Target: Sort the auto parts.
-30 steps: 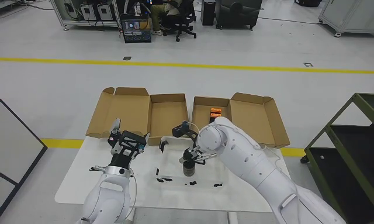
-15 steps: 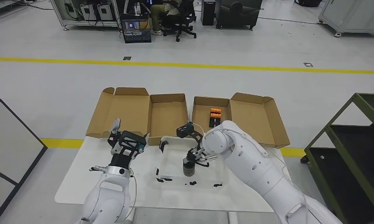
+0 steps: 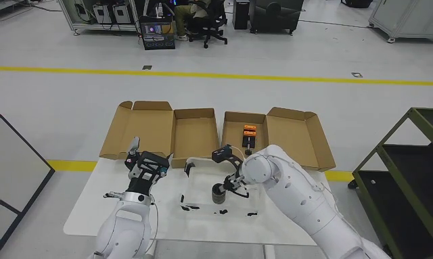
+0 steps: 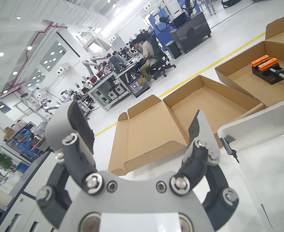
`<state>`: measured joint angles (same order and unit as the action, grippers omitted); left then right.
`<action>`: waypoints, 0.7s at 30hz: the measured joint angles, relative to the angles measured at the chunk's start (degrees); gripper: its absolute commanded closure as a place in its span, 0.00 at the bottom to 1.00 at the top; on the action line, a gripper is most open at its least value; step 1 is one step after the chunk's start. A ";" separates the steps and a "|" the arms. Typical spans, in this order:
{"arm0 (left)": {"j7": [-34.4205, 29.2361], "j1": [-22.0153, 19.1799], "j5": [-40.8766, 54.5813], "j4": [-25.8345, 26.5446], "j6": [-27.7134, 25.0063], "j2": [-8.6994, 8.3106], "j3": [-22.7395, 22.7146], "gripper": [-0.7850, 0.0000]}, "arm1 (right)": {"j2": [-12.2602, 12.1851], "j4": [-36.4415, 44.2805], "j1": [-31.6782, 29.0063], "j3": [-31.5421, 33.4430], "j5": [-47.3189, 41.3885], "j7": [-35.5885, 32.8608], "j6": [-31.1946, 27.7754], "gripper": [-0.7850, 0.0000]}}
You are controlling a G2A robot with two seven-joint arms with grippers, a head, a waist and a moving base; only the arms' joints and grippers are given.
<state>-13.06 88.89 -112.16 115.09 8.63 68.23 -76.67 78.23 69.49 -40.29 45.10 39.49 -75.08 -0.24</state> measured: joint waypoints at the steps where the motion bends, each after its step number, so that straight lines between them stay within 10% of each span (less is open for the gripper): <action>1: 0.00 0.00 0.00 0.00 0.00 0.00 0.00 0.00 | 0.05 -0.40 0.11 -0.07 -0.13 -0.07 -0.03 0.58; 21: 0.00 0.00 0.00 0.00 0.00 0.00 0.00 0.00 | 5.06 -14.45 7.36 -7.96 -3.92 0.20 0.04 0.62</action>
<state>-13.06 88.89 -112.16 115.09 8.63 68.23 -76.67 83.29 55.04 -32.93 37.14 35.58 -74.88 -0.20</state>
